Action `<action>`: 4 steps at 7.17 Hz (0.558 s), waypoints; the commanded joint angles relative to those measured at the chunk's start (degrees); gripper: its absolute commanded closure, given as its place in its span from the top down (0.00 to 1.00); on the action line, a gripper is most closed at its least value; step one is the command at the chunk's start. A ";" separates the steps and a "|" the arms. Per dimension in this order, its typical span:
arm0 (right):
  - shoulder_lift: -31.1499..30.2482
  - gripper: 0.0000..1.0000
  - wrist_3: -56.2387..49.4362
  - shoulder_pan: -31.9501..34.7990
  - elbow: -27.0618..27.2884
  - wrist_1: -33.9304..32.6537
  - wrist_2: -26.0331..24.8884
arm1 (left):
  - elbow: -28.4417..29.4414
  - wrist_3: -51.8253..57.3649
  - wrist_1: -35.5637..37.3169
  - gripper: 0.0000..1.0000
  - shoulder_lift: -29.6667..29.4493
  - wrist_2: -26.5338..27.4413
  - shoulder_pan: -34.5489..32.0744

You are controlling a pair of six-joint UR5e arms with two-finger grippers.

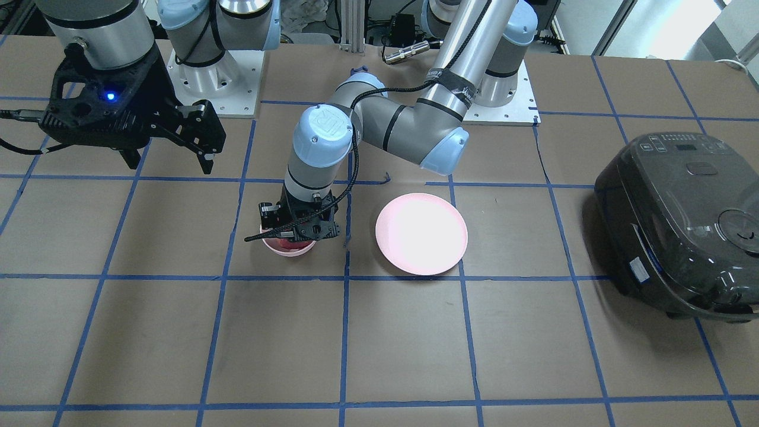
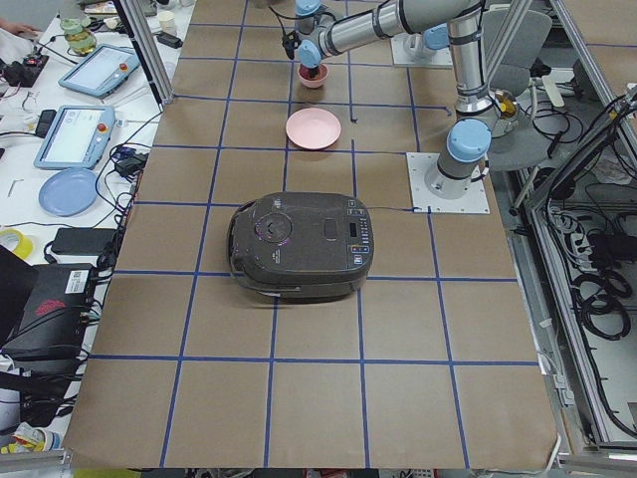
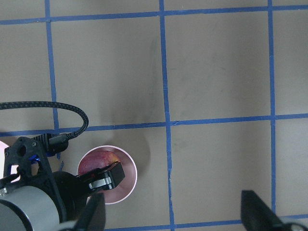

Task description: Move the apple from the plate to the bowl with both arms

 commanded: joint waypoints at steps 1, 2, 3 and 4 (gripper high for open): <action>0.04 1.00 -0.04 0.00 0.07 0.00 0.13 | -0.01 -0.02 0.08 0.97 -0.39 0.96 -0.29; 0.04 1.00 -0.04 0.00 0.07 0.00 0.14 | -0.01 0.51 0.08 1.00 -0.48 2.70 -0.29; 0.04 1.00 0.04 0.00 -0.01 0.08 0.14 | 0.42 0.68 0.52 1.00 2.05 2.72 -0.12; 0.04 1.00 0.04 0.00 -0.01 0.09 0.14 | -0.10 1.03 0.00 1.00 3.46 2.89 0.84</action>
